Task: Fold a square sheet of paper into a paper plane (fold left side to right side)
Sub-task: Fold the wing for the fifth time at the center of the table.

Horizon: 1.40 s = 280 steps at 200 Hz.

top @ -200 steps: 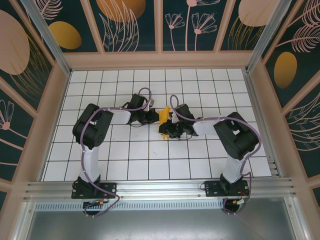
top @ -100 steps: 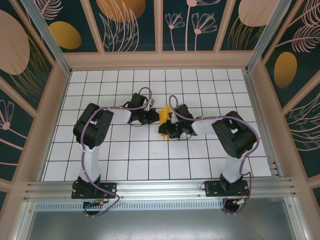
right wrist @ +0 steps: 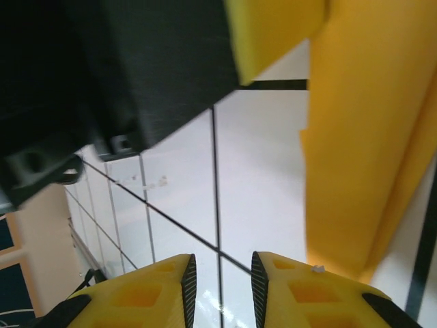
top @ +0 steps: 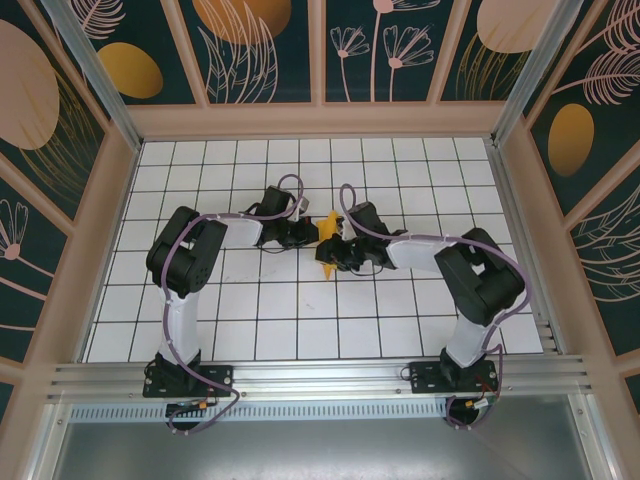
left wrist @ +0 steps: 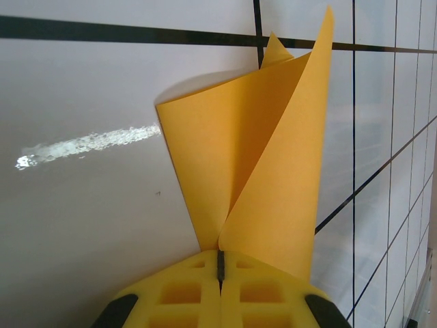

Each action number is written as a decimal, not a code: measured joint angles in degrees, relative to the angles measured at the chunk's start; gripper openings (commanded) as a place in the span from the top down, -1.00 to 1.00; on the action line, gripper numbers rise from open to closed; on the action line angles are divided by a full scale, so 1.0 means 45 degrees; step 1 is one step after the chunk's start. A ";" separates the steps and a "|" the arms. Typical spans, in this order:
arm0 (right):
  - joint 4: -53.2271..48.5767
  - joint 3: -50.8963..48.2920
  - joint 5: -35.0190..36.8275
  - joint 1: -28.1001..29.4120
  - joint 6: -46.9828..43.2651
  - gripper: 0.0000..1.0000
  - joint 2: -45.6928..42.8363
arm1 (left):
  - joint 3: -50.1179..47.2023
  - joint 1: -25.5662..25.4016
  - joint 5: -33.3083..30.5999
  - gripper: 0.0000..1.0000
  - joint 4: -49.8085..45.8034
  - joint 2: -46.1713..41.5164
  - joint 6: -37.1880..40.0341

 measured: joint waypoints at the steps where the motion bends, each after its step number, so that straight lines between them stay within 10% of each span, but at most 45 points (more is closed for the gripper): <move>1: 0.0005 0.0000 -0.0010 0.0000 0.0000 0.37 -0.0024 | 0.0000 0.0000 0.0000 1.00 0.0000 0.0000 0.0000; 280: -0.0321 -0.0019 -0.0243 0.0335 0.0180 0.39 0.1156 | 0.0000 0.0000 -0.0087 1.00 -0.0010 0.0000 0.0005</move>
